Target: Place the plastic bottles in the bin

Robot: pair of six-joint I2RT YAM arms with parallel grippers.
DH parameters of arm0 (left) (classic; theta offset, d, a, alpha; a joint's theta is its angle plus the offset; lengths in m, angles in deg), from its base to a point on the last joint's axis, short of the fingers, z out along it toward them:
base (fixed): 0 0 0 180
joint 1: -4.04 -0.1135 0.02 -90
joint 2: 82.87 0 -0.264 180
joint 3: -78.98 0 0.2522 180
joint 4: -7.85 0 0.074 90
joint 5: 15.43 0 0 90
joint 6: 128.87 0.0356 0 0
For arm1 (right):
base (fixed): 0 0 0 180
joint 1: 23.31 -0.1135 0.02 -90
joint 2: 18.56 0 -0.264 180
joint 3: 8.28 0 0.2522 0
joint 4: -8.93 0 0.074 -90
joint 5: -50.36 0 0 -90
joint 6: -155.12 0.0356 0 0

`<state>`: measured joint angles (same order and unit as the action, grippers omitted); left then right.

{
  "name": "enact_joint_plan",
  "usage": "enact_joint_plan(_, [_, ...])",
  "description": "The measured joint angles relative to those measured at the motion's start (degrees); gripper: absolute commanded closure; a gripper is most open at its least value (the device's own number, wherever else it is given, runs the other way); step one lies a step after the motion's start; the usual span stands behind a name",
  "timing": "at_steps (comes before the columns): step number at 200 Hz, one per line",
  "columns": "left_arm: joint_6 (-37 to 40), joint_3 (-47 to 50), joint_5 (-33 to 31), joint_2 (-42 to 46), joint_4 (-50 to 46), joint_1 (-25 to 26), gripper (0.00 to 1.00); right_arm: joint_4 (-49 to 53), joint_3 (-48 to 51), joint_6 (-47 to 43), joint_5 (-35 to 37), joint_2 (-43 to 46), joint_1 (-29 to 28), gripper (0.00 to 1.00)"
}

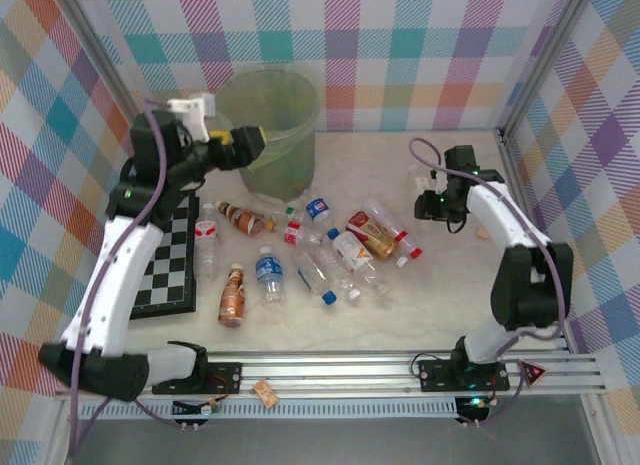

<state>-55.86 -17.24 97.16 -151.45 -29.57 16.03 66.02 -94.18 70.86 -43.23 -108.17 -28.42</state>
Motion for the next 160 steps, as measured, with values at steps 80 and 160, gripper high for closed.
enact_joint_plan(80, [-24.2,26.1,7.5,6.1,22.1,11.2,0.0,-6.3,3.4,7.6,-19.7,14.6,-20.0,0.54])
enact_joint_plan(160, [-28.0,27.6,-1.6,2.5,26.1,17.6,0.0,-12.5,3.3,12.3,-22.4,10.5,-30.8,0.54])
